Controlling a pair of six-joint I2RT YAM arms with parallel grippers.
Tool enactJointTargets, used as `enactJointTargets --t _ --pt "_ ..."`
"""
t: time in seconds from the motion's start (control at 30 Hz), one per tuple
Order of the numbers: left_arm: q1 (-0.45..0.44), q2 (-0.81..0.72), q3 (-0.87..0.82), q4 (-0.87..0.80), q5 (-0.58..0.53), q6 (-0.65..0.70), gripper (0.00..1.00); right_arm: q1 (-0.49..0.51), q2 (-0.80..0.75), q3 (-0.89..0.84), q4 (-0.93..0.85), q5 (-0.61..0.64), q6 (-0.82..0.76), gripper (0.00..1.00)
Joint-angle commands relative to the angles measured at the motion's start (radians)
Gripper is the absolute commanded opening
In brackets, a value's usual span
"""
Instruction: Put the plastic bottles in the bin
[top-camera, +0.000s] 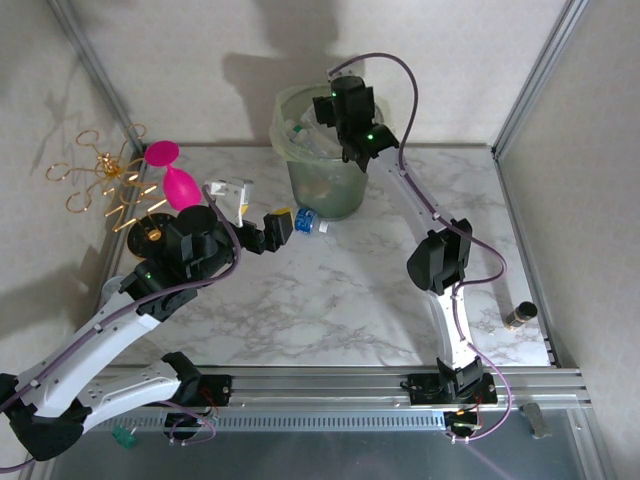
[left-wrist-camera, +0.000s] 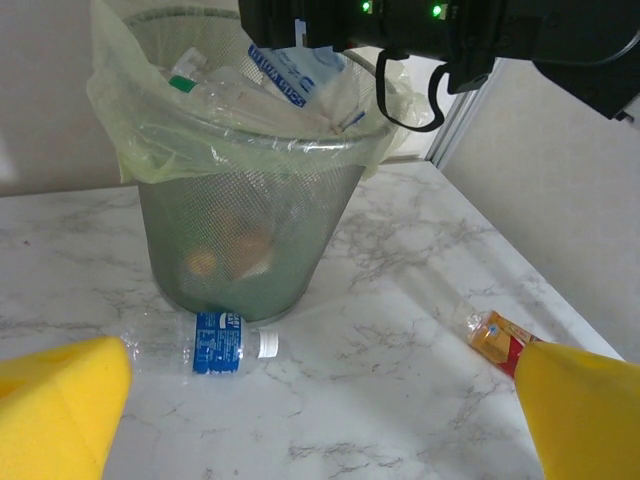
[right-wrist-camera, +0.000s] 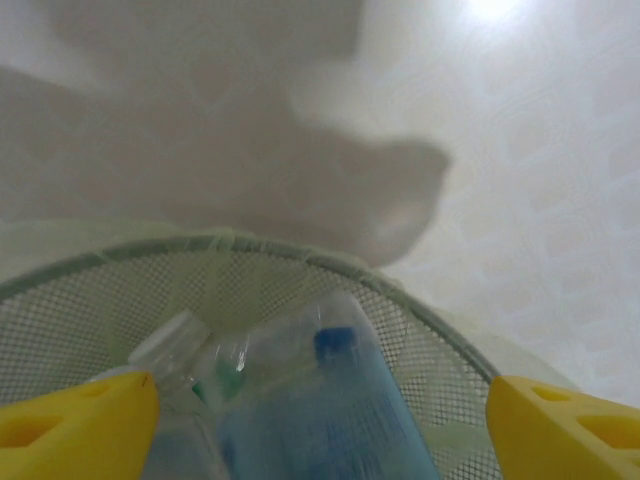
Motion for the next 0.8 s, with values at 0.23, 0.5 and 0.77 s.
enactJointTargets --t 0.23,0.5,0.77 --pt "-0.002 0.0 -0.015 0.0 0.018 -0.004 0.98 -0.001 -0.02 0.02 0.028 -0.096 0.027 0.82" --pt "-0.001 -0.042 -0.025 0.017 -0.04 -0.002 0.97 -0.032 -0.024 -0.077 0.005 -0.142 0.103 0.53" --pt "-0.001 -0.053 -0.011 0.004 -0.058 -0.011 0.97 -0.04 -0.05 -0.138 0.018 -0.153 0.135 0.46"
